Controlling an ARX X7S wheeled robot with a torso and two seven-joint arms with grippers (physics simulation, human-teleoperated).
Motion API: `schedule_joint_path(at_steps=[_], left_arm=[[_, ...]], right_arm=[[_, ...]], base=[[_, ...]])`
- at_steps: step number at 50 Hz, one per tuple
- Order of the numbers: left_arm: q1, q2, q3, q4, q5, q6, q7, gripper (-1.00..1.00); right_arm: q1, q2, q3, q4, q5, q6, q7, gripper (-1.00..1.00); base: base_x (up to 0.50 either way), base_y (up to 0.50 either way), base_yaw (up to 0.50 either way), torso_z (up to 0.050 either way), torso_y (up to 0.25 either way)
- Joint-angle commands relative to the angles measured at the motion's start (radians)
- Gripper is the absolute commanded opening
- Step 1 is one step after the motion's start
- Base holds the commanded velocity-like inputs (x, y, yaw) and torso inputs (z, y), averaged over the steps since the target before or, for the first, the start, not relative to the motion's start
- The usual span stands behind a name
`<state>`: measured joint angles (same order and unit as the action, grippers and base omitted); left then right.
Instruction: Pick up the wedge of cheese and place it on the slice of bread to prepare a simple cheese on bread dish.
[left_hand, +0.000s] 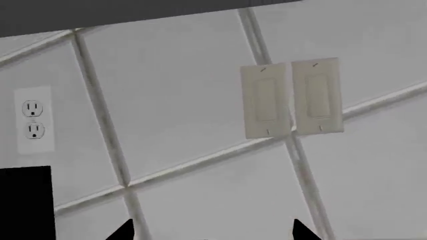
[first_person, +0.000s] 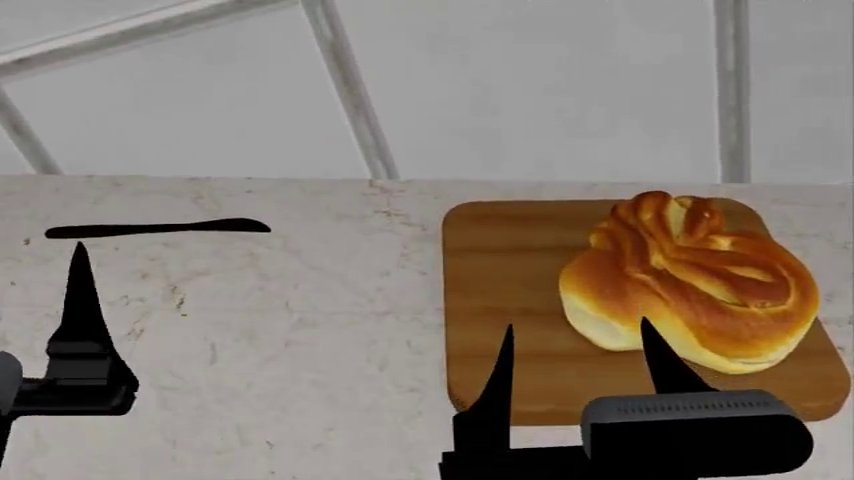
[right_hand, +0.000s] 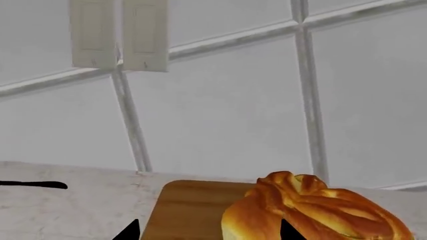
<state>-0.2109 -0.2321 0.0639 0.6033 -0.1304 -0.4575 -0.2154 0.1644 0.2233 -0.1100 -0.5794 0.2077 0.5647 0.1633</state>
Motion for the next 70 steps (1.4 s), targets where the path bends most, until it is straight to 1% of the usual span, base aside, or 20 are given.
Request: schedule_joint_path(at_steps=[1, 2, 5, 9, 11, 13, 23, 30, 35, 41, 44, 46, 47, 52, 56, 57, 59, 63, 67, 70], left_arm=[[0.0, -0.11, -0.16, -0.13, 0.068, 0.041, -0.102, 1.0], [0.004, -0.102, -0.208, -0.122, 0.022, 0.017, -0.099, 1.0], [0.048, -0.115, -0.303, -0.105, 0.031, 0.021, -0.14, 1.0], [0.068, -0.131, -0.371, -0.139, 0.05, 0.048, -0.172, 1.0], [0.057, -0.117, -0.408, -0.158, 0.021, 0.052, -0.18, 1.0], [0.048, -0.091, -0.454, -0.186, -0.03, 0.066, -0.18, 1.0], [0.056, -0.072, -0.481, -0.172, -0.005, 0.074, -0.234, 1.0], [0.056, -0.075, -0.475, -0.173, -0.006, 0.069, -0.234, 1.0], [0.058, -0.075, -0.474, -0.175, -0.006, 0.073, -0.235, 1.0], [0.06, -0.074, -0.474, -0.176, -0.009, 0.076, -0.236, 1.0], [0.06, -0.074, -0.475, -0.177, -0.011, 0.074, -0.237, 1.0], [0.059, -0.076, -0.474, -0.176, -0.01, 0.07, -0.238, 1.0], [0.059, -0.075, -0.475, -0.175, -0.01, 0.065, -0.241, 1.0], [0.056, -0.079, -0.47, -0.178, -0.009, 0.06, -0.241, 1.0], [0.058, -0.078, -0.472, -0.176, -0.01, 0.061, -0.244, 1.0], [0.059, -0.078, -0.473, -0.174, -0.011, 0.06, -0.244, 1.0], [0.058, -0.079, -0.472, -0.174, -0.012, 0.059, -0.244, 1.0], [0.06, -0.079, -0.476, -0.169, -0.013, 0.057, -0.247, 1.0], [0.059, -0.082, -0.472, -0.167, -0.013, 0.049, -0.248, 1.0], [0.058, -0.084, -0.471, -0.167, -0.015, 0.046, -0.247, 1.0]], right_arm=[[-0.028, 0.013, 0.001, -0.047, 0.016, 0.013, 0.002, 1.0], [-0.032, 0.014, 0.001, -0.051, 0.021, 0.014, -0.001, 1.0], [-0.036, 0.014, 0.007, -0.051, 0.034, 0.012, -0.005, 1.0], [-0.039, 0.019, -0.009, -0.038, 0.019, 0.001, -0.003, 1.0], [-0.039, 0.018, -0.005, -0.038, 0.028, 0.0, -0.005, 1.0], [-0.038, -0.011, 0.051, -0.046, 0.119, 0.017, -0.023, 1.0], [-0.045, 0.042, -0.017, -0.125, 0.148, 0.116, -0.058, 1.0], [-0.02, 0.112, -0.13, -0.29, 0.255, 0.325, -0.125, 1.0], [-0.009, 0.142, -0.143, -0.367, 0.341, 0.417, -0.161, 1.0], [-0.002, 0.174, -0.102, -0.421, 0.458, 0.503, -0.192, 1.0], [0.017, 0.182, 0.024, -0.46, 0.683, 0.602, -0.189, 1.0], [0.032, 0.227, 0.039, -0.463, 0.754, 0.613, -0.196, 1.0], [0.037, 0.28, 0.012, -0.466, 0.749, 0.591, -0.204, 1.0], [0.075, 0.502, -0.035, -0.466, 0.96, 0.463, -0.216, 1.0], [0.095, 0.55, -0.03, -0.464, 1.045, 0.444, -0.197, 1.0], [0.099, 0.571, -0.069, -0.467, 1.036, 0.42, -0.197, 1.0], [0.144, 0.664, -0.258, -0.468, 0.979, 0.305, -0.163, 1.0], [0.357, 0.79, -0.625, -0.468, 0.993, 0.126, -0.032, 1.0], [0.528, 0.816, -0.874, -0.468, 1.004, 0.031, 0.01, 1.0], [0.655, 0.805, -0.999, -0.467, 1.046, 0.015, 0.054, 1.0]], base=[[0.02, 0.01, 0.0, 0.0, 0.0], [0.01, 0.01, 0.0, 0.0, 0.0], [0.01, 0.01, 0.0, 0.0, 0.0], [0.01, 0.01, 0.01, 0.0, 0.0], [0.01, 0.02, 0.01, 0.0, 0.0], [0.01, 0.02, 0.01, 0.0, 0.0], [0.01, 0.01, 0.01, 0.0, 0.0], [0.01, 0.01, 0.0, 0.0, 0.0], [0.01, 0.01, 0.0, 0.0, 0.0], [0.01, 0.01, 0.0, 0.0, 0.0], [0.01, 0.01, 0.0, 0.0, 0.0], [0.01, 0.01, 0.0, 0.0, 0.0], [0.02, 0.01, 0.0, 0.0, 0.0], [0.01, 0.01, 0.0, 0.0, 0.0], [0.01, 0.01, 0.0, 0.0, 0.0], [0.0, 0.01, 0.0, 0.0, 0.0], [0.01, 0.01, 0.0, 0.0, 0.0], [0.01, 0.01, 0.0, 0.0, 0.0], [0.01, 0.01, 0.0, 0.0, 0.0], [0.01, 0.01, 0.0, 0.0, 0.0]])
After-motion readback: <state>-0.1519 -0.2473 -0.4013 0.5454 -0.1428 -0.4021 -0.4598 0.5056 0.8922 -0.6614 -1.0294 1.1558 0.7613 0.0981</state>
